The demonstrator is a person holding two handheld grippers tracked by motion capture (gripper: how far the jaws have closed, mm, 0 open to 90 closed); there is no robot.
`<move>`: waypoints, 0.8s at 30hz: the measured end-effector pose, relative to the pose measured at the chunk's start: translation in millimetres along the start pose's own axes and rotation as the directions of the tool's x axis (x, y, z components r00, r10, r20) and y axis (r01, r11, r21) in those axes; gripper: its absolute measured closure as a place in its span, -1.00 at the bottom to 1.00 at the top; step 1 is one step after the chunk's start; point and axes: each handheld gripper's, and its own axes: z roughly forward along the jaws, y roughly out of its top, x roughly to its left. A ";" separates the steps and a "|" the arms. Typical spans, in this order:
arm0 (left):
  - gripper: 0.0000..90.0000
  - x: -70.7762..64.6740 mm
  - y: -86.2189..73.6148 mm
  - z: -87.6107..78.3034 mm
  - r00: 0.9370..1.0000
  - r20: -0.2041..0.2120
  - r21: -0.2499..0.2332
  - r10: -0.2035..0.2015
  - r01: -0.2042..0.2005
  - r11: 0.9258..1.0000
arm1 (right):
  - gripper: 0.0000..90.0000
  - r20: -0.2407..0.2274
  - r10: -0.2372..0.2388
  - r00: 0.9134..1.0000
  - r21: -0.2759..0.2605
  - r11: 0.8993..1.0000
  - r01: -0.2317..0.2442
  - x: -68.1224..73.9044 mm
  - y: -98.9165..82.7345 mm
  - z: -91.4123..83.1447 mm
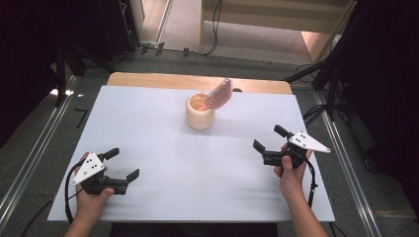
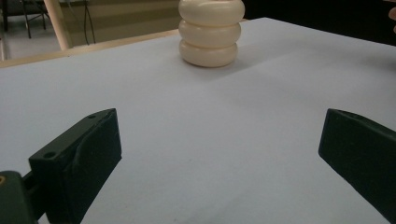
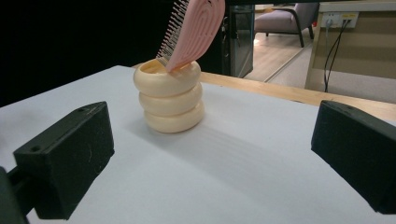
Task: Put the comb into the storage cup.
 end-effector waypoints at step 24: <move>-1.00 0.1 -0.1 -0.1 1.000 0.000 -0.001 -0.002 0.002 1.000 | -1.00 0.055 0.001 0.999 0.003 1.000 -0.001 -15.2 -20.1 -47.2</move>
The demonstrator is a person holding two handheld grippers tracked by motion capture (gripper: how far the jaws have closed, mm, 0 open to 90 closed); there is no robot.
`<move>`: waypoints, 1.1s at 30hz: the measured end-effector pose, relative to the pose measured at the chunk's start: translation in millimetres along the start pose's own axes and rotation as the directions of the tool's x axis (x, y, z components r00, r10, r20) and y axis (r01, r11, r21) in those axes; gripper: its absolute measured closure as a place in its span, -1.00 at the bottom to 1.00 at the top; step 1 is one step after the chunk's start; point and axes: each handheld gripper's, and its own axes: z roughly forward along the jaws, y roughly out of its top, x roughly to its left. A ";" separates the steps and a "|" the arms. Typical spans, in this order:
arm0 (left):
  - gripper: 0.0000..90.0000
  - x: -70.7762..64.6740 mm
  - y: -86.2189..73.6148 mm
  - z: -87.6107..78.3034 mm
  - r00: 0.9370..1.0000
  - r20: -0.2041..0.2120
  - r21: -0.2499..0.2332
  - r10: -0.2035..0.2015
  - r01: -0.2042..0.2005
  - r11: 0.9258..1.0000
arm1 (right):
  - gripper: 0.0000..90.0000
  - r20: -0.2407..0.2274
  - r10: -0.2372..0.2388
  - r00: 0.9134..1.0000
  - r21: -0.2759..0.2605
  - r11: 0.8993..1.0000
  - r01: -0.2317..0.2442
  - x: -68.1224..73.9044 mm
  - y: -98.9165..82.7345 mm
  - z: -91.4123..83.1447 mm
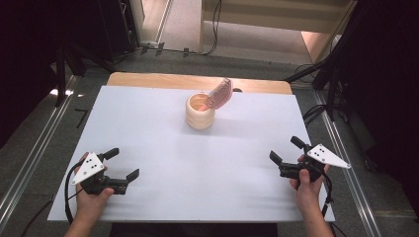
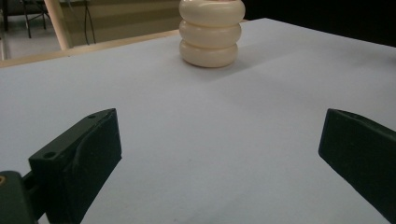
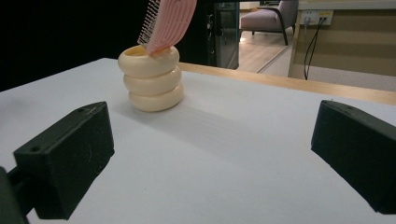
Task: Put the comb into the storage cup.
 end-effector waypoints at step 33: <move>-1.00 0.0 0.0 0.6 1.000 0.000 0.004 0.002 -0.002 1.000 | -1.00 0.060 0.024 0.998 0.038 0.999 -0.026 -10.2 -44.4 -52.8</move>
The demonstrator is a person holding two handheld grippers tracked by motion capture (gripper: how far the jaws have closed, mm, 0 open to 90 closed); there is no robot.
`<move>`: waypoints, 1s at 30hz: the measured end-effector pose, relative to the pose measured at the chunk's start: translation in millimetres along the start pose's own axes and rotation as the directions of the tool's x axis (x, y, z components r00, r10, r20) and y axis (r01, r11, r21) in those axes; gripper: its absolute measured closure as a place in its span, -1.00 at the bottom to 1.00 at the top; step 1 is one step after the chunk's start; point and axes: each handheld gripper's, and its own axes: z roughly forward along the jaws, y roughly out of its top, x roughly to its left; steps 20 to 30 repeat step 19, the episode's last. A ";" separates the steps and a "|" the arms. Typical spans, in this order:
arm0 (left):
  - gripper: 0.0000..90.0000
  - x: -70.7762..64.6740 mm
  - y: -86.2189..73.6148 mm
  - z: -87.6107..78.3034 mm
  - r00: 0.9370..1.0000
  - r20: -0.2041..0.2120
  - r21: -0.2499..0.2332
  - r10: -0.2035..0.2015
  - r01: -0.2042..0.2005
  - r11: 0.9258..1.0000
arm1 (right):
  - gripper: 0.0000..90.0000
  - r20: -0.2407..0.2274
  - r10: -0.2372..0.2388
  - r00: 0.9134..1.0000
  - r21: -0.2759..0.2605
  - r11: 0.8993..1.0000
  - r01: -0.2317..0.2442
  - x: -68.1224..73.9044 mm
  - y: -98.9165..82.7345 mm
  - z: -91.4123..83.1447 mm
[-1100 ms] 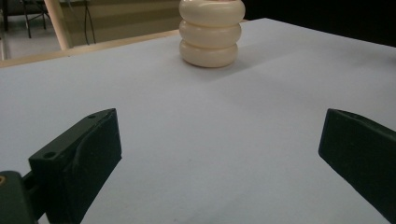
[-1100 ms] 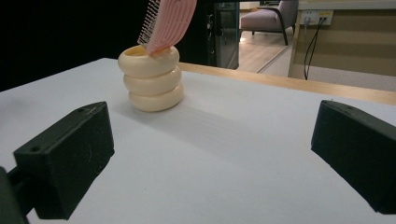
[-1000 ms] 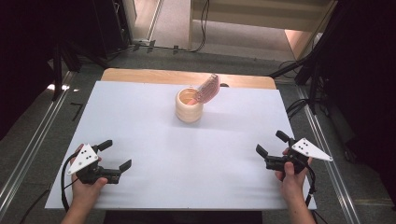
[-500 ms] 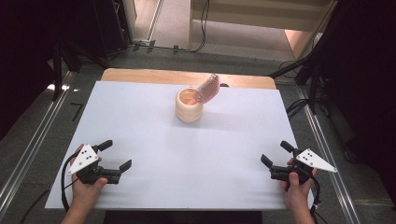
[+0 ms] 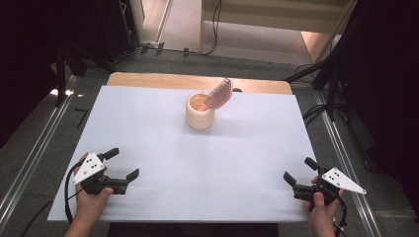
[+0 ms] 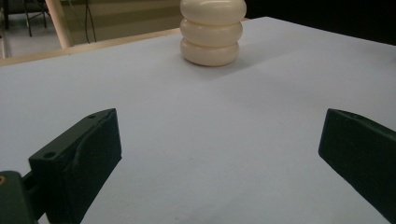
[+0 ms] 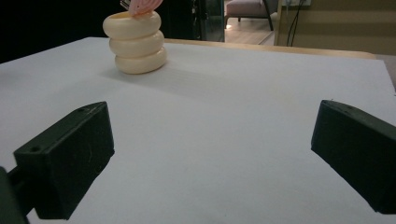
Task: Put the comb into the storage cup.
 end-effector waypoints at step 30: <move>-1.00 -0.4 -0.7 0.1 1.000 -0.001 -0.001 0.003 -0.003 1.000 | -1.00 0.034 0.012 0.999 -0.001 1.000 -0.012 -4.0 -7.2 -1.0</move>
